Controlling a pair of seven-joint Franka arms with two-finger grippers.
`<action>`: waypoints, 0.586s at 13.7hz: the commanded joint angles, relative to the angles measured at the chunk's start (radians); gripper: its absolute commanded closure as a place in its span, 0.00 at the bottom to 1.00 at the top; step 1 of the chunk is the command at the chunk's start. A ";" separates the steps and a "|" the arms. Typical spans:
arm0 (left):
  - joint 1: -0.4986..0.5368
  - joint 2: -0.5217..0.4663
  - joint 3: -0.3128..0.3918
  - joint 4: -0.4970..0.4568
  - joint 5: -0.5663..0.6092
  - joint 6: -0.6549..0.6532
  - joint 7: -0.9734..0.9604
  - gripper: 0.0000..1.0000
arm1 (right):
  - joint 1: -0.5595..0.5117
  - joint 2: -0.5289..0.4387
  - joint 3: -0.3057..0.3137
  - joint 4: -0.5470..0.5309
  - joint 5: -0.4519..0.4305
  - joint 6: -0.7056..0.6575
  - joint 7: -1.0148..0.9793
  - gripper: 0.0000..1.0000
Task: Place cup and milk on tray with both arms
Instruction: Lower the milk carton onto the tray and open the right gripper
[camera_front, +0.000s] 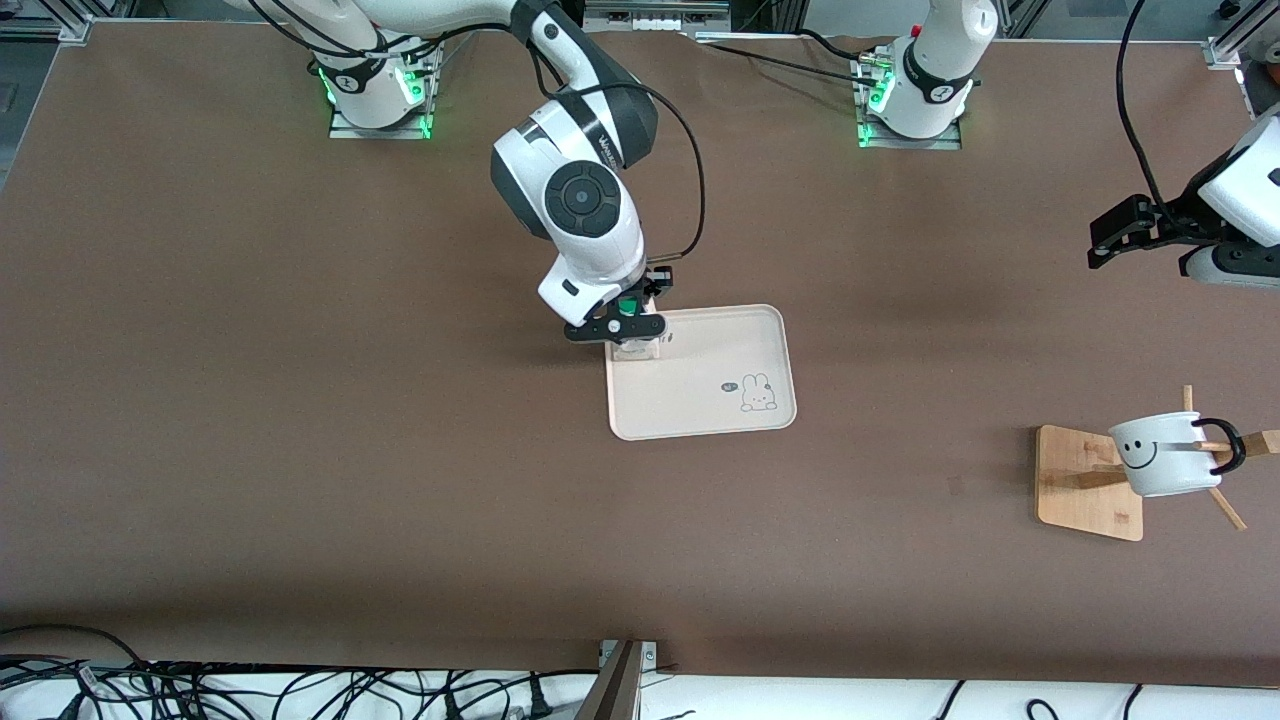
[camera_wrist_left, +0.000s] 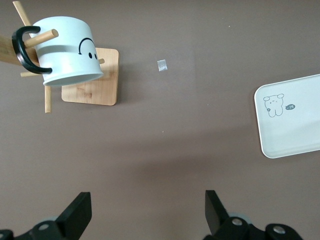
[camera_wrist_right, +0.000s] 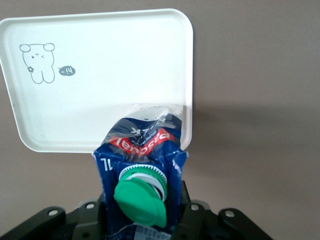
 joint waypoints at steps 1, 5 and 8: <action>0.009 0.012 -0.005 0.027 -0.020 -0.018 0.003 0.00 | 0.011 0.018 -0.011 0.030 -0.016 0.011 0.010 0.49; 0.009 0.010 -0.005 0.027 -0.020 -0.018 0.003 0.00 | 0.011 0.044 -0.011 0.030 -0.026 0.039 0.005 0.48; 0.009 0.012 -0.005 0.027 -0.020 -0.018 0.003 0.00 | 0.011 0.050 -0.013 0.030 -0.027 0.041 0.011 0.18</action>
